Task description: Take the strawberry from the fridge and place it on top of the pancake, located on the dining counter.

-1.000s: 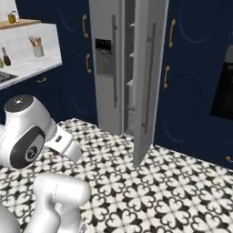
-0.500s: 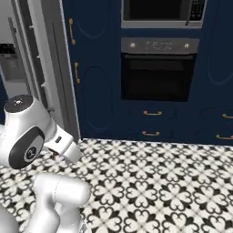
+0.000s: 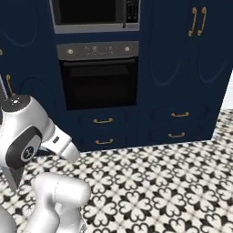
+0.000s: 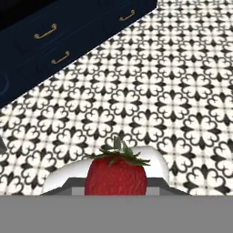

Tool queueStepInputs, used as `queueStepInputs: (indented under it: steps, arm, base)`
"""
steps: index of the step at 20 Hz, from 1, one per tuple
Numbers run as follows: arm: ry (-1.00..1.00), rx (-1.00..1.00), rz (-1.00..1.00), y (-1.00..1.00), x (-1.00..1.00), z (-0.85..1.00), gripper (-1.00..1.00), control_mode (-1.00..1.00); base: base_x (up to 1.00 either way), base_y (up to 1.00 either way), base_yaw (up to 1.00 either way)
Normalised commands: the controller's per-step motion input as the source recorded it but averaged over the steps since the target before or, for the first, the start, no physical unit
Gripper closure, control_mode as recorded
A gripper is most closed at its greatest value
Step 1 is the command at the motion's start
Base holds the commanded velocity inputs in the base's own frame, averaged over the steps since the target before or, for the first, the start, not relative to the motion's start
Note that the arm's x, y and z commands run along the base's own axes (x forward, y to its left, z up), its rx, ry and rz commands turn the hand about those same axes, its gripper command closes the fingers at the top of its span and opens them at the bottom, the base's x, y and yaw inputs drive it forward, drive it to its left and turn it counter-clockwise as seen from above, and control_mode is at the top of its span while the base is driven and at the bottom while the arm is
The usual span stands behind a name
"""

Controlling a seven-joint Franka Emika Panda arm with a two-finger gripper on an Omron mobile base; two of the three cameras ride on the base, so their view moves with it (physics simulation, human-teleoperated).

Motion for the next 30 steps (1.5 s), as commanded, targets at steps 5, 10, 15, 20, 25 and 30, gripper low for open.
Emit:
queueStepInputs:
  steps: [5, 10, 15, 20, 25, 30]
  arm:
    - [0.0, 0.0, 0.0, 0.0, 0.0, 0.0, 1.0, 1.0]
    - [0.0, 0.0, 0.0, 0.0, 0.0, 0.0, 1.0, 1.0]
    - [0.0, 0.0, 0.0, 0.0, 0.0, 0.0, 1.0, 1.0]
    - [0.0, 0.0, 0.0, 0.0, 0.0, 0.0, 1.0, 1.0]
    - [0.0, 0.0, 0.0, 0.0, 0.0, 0.0, 1.0, 1.0]
    - [0.0, 0.0, 0.0, 0.0, 0.0, 0.0, 1.0, 1.0]
  base:
    - [0.55, -1.0, -0.45]
    - [0.09, -0.85, -0.71]
    - [0.17, -0.62, -0.74]
    - [0.26, -0.51, -0.72]
    - [0.73, -0.17, -0.58]
    - [1.0, 0.0, -0.27]
